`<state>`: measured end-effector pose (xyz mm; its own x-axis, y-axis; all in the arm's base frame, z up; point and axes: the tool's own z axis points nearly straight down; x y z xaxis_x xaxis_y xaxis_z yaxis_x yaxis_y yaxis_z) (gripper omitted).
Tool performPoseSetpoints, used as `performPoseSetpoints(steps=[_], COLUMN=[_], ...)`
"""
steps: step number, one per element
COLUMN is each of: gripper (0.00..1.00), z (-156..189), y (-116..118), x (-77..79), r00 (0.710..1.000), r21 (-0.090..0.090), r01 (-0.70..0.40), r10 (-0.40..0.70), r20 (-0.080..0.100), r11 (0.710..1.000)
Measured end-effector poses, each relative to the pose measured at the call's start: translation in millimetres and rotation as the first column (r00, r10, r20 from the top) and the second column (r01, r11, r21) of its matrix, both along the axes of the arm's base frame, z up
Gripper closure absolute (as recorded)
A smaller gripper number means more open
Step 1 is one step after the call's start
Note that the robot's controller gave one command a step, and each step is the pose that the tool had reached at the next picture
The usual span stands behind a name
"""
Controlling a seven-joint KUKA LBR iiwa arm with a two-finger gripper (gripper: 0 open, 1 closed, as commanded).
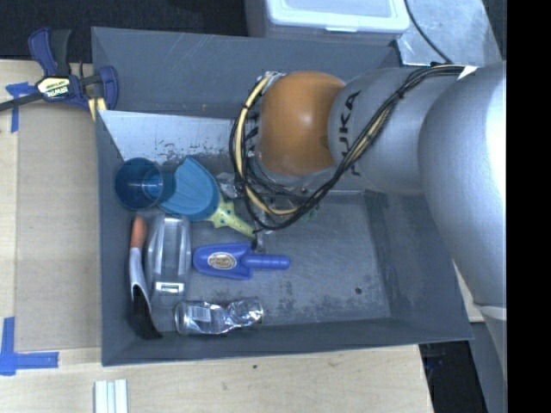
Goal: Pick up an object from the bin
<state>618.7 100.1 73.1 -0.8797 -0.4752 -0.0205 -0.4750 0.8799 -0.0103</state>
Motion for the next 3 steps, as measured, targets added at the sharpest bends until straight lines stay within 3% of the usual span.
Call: performPoseSetpoints(steps=[1,3], gripper=[1.0,1.0], z=[0.4,1.8], y=[-1.4,-1.6], x=[-7.9,-7.4], r00=[0.993,0.993], r21=[-0.003,-0.003], r01=[-0.116,-0.115], r10=[0.116,0.115], r20=[0.0,0.001], r11=[0.993,0.993])
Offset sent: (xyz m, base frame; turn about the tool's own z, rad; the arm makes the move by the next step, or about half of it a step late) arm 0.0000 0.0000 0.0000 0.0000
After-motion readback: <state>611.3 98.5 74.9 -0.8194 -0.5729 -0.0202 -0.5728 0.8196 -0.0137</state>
